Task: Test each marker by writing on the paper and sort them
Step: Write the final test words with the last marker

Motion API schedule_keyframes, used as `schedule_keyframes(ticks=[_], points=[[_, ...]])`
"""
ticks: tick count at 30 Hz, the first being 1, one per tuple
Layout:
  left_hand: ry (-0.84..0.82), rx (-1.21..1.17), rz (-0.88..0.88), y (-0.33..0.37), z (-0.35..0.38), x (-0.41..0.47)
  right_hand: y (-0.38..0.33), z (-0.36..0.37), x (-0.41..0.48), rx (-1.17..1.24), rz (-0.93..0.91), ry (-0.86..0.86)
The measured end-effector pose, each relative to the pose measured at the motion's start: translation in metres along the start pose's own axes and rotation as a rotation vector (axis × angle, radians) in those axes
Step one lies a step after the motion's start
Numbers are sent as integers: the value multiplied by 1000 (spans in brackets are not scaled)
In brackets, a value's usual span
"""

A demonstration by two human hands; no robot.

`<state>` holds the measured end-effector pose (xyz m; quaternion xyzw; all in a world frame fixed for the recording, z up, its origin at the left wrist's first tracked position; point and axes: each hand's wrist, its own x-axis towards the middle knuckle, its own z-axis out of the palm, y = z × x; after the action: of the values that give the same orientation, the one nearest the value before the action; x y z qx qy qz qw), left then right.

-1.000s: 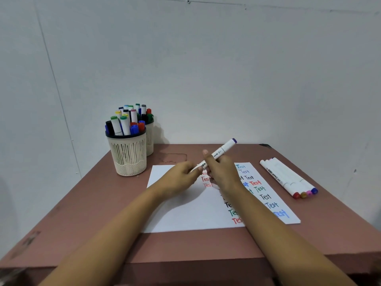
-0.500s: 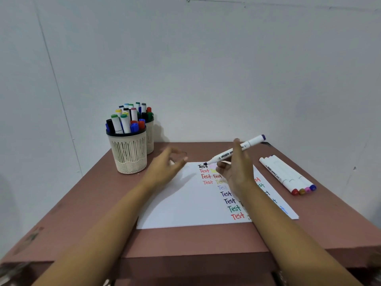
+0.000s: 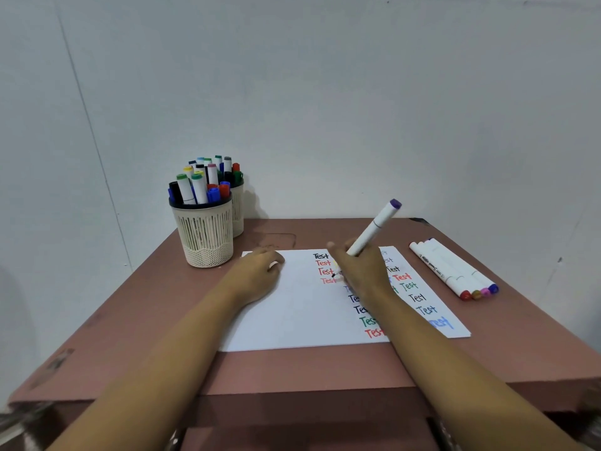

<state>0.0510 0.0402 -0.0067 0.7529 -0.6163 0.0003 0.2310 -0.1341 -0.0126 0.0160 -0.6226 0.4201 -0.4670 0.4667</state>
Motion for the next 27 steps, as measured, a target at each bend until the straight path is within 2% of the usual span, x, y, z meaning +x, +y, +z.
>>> schedule_keyframes(ticks=[4,12,17,27], points=[[-2,1,-8,-2,2,1,1,2,-4,-101,-43,-35],[13,12,5,-1,2,2,2,4,-7,-141,-19,-77],[13,14,5,-1,2,1,3,6,-6,-199,-57,-23],[17,12,-2,-2,3,1,3,6,-8,-171,-49,-74]])
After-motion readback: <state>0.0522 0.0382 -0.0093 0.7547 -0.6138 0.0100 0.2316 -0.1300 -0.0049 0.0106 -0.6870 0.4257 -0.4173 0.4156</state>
